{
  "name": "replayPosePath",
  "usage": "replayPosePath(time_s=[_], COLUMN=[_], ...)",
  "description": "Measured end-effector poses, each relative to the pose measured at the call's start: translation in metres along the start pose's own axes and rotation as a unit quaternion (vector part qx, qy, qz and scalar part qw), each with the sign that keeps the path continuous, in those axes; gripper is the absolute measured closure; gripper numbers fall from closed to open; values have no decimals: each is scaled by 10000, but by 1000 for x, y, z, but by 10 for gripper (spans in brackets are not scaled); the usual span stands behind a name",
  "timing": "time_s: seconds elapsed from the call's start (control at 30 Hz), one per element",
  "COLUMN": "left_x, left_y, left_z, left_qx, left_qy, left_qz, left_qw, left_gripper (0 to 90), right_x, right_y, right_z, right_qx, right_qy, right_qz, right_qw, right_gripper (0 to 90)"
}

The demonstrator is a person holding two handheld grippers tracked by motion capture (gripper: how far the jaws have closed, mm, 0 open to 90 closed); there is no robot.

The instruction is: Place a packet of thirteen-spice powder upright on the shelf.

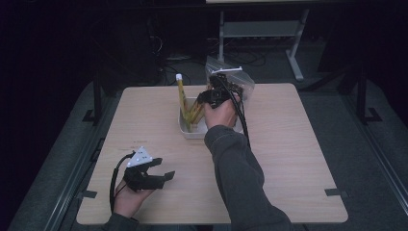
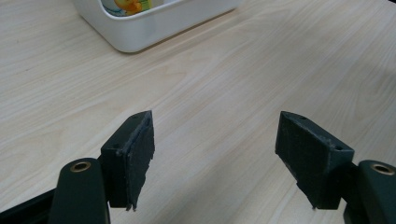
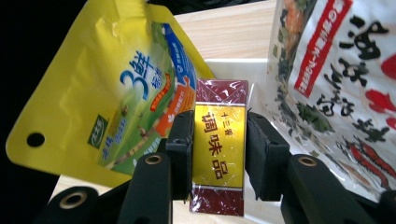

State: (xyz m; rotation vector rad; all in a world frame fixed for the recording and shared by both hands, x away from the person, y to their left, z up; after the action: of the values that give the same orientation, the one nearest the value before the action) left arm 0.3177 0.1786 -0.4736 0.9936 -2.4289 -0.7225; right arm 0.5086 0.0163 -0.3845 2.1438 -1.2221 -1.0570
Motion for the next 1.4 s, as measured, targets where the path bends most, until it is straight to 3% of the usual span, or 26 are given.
replayPosePath(time_s=[0.6, 0.8, 1.17, 1.4], left_x=[2, 2, 0, -1], left_y=[1, 0, 1, 2], left_z=[0, 0, 0, 0], left_qx=[28, 22, 22, 30], left_qy=[27, 35, 45, 34], left_qz=[23, 31, 24, 22], left_qw=[10000, 10000, 10000, 10000], left_gripper=[287, 290, 291, 292], right_x=[-11, -13, -14, -18], right_y=[3, -3, -16, -23], right_z=[18, 23, 16, 12], right_qx=[-102, -189, -164, -213], right_qy=[-38, -25, -141, -23], right_qz=[-391, -393, -434, -361], right_qw=[9992, 9990, 9988, 9991], right_gripper=[586, 583, 553, 541])
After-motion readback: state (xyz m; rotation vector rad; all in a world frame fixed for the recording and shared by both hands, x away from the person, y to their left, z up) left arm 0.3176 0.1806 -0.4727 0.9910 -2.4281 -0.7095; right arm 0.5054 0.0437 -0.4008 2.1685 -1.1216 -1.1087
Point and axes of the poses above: each handheld gripper's, and its own axes: y roughly backward along the jaws, z roughly out of its underside, x roughly to its right, the point moved 9 cm from there along -y, roughly forward along the jaws, and after that the axes turned 6 degrees about y, right-handed, at the moved point
